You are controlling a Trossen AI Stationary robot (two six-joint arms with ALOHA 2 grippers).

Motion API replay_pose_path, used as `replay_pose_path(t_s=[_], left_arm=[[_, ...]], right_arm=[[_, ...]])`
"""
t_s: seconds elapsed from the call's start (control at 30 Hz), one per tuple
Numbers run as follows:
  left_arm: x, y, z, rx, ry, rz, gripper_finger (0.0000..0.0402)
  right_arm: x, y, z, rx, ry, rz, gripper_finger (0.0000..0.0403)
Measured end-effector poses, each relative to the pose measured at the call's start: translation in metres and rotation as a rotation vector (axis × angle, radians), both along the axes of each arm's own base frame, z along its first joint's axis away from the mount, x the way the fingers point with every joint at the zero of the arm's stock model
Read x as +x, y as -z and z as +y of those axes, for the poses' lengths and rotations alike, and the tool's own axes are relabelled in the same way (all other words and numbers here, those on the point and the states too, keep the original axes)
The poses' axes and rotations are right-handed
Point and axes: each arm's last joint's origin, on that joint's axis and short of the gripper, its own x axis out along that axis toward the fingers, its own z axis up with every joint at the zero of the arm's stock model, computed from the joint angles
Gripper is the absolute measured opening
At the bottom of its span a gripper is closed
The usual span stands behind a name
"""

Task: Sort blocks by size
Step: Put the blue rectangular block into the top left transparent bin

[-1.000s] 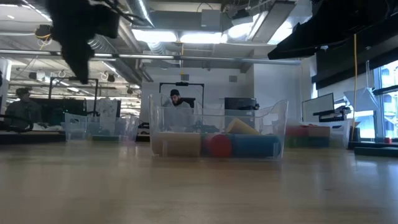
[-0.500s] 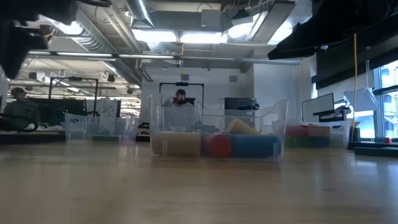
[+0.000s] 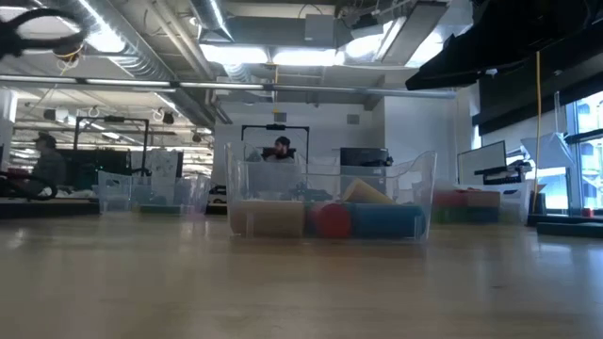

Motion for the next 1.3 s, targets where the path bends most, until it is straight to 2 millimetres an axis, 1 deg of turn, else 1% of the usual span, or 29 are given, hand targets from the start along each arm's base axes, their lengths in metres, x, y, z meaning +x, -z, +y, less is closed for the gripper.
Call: replay_pose_path(t_s=[0.13, 0.33, 0.47, 0.6, 0.73, 0.9, 1.13, 1.3], left_arm=[[-0.007, 0.008, -0.011, -0.008, 0.056, 0.062, 0.0139], [-0.019, 0.013, -0.024, -0.012, 0.136, 0.102, 0.0079], [-0.025, 0.014, -0.028, -0.006, 0.167, 0.099, 0.0041], [-0.031, 0.026, -0.026, 0.000, 0.172, 0.101, 0.0008], [-0.032, 0.038, -0.026, -0.039, 0.179, 0.068, 0.0005], [-0.036, 0.048, -0.020, -0.023, 0.180, 0.079, 0.0003], [-0.038, 0.052, -0.017, -0.021, 0.201, 0.085, 0.0003], [-0.036, 0.052, -0.018, -0.029, 0.224, 0.044, 0.0003]], right_arm=[[0.000, 0.000, 0.000, 0.000, 0.000, 0.000, 0.0285], [0.000, 0.000, 0.000, 0.000, 0.000, 0.000, 0.0285], [0.000, 0.000, 0.000, 0.000, 0.000, 0.000, 0.0285], [0.000, 0.000, 0.000, 0.000, 0.000, 0.000, 0.0285], [0.000, 0.000, 0.000, 0.000, 0.000, 0.000, 0.0285], [0.000, 0.000, 0.000, 0.000, 0.000, 0.000, 0.0285], [0.000, 0.000, 0.000, 0.000, 0.000, 0.000, 0.0285], [0.000, 0.000, 0.000, 0.000, 0.000, 0.000, 0.0285]])
